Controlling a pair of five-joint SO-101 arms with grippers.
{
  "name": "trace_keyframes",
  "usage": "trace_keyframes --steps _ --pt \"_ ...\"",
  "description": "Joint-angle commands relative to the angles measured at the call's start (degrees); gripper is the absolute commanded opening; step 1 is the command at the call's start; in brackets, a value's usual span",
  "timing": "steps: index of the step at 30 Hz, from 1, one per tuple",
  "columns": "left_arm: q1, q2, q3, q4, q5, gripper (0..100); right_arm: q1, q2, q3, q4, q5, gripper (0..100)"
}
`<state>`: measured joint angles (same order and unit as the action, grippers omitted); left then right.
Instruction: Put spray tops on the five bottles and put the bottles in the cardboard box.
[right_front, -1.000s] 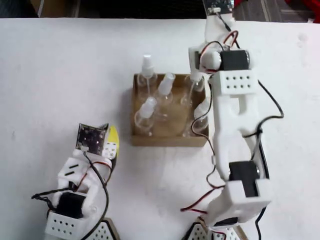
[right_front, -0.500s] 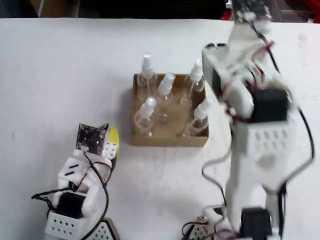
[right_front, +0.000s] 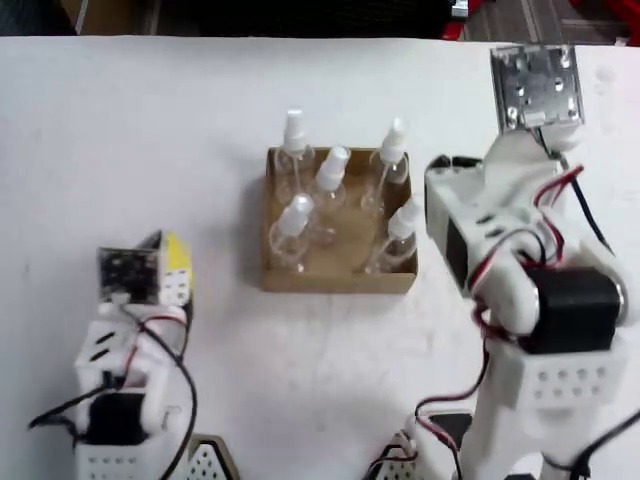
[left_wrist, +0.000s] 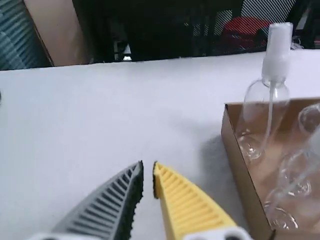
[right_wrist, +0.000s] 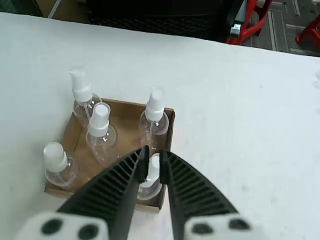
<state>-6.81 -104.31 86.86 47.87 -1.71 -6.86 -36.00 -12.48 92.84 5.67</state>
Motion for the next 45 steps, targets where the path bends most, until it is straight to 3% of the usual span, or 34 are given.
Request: trace_keyframes --steps 1,5,10,20,29,34,45 --pt "-1.8 -0.31 -16.97 11.78 -2.11 4 0.66 -9.27 5.36 -0.13 0.26 1.5" --pt "-1.71 -0.22 -25.76 15.3 -7.91 4 0.13 -19.56 12.66 -2.95 0.26 1.5" --pt "-1.98 -0.4 -27.69 15.47 -13.98 4 0.57 -33.45 26.9 -6.9 0.26 1.5" --pt "-2.15 -0.48 -27.78 23.12 -14.59 4 0.57 -67.91 54.86 -16.66 0.88 1.5" --pt "-1.89 -0.48 -26.02 32.62 -13.45 4 0.57 -67.65 60.84 -16.04 0.79 1.5" --pt "-1.8 -0.48 -12.22 24.88 -6.95 4 0.13 -67.38 73.49 -21.67 0.79 1.5" --pt "-2.15 -0.48 8.26 11.25 -6.95 4 0.66 -67.38 109.36 -49.8 0.79 1.5"
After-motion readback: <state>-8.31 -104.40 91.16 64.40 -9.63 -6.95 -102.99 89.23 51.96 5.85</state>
